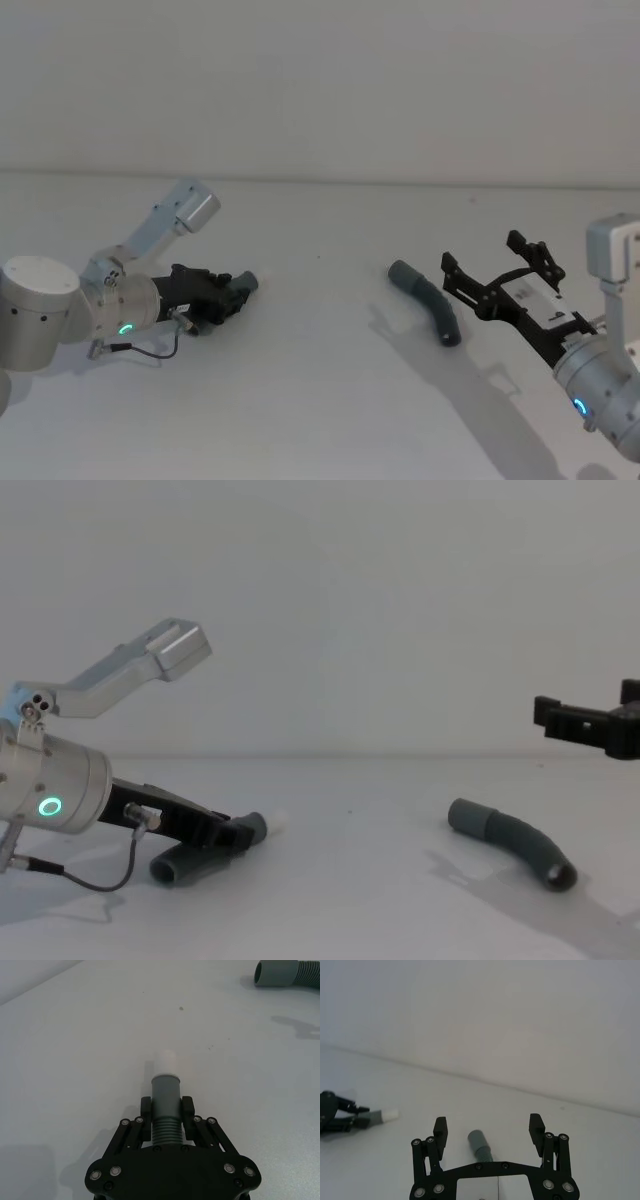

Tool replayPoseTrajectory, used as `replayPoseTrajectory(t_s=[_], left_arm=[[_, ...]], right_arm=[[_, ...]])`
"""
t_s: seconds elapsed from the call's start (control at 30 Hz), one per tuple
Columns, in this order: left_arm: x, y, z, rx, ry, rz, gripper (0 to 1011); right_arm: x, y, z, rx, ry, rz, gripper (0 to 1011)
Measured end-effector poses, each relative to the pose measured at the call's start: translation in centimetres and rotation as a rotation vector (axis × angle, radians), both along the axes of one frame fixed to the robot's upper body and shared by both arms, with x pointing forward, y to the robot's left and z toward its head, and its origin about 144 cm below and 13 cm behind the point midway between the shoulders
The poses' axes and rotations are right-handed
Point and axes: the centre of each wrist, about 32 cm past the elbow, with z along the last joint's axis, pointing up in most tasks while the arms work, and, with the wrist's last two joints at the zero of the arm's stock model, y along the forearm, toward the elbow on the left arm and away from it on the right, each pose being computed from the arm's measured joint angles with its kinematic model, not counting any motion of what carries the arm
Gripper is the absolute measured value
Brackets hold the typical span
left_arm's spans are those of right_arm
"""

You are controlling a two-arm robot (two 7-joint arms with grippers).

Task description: Use both hands to pick up one end of the pipe from the table, align the ends, and insert them.

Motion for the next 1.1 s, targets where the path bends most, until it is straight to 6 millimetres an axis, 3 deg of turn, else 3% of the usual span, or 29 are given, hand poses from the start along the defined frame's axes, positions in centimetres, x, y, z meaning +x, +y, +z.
replayPoseTrajectory(t_s=[1.1], left_arm=[[0.0, 0.0, 0.0, 0.0, 0.0, 0.0, 343]], right_arm=[[6.9, -1.3, 2.6, -0.099, 0.316, 0.118, 1001]])
